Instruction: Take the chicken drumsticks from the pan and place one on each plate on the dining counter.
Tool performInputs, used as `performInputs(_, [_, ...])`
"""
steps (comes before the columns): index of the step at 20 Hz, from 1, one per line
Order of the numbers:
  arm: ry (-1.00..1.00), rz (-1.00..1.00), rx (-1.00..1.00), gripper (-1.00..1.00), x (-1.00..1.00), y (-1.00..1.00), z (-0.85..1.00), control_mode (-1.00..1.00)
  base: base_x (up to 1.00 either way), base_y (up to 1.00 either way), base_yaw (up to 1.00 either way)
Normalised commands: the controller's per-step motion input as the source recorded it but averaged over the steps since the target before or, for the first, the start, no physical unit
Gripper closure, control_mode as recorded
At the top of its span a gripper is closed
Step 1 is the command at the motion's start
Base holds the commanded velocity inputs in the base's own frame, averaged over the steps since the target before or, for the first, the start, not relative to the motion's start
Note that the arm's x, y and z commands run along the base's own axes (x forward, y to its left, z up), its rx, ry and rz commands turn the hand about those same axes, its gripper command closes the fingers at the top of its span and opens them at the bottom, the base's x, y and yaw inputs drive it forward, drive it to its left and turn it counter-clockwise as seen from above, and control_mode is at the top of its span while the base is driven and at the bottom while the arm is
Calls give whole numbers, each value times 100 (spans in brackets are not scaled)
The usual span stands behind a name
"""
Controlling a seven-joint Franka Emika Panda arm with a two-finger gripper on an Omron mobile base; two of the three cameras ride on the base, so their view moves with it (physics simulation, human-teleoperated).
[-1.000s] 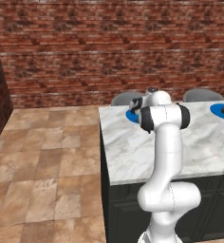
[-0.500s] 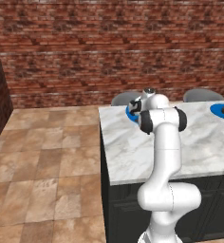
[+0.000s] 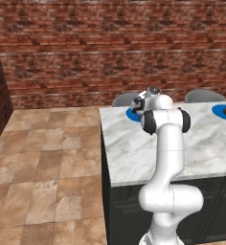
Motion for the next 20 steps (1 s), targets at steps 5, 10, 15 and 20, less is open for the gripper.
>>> performInputs(5, [-48,-3,0,-100,-7,-5,-2,-100,0,0,0])
performInputs(10, [-52,7,0,-100,-74,-20,80,-100,0,0,0])
performInputs(15, [-25,25,0,-100,-100,-2,100,-100,0,0,0])
performInputs(20, [-12,30,0,-100,-100,0,100,-100,0,0,0])
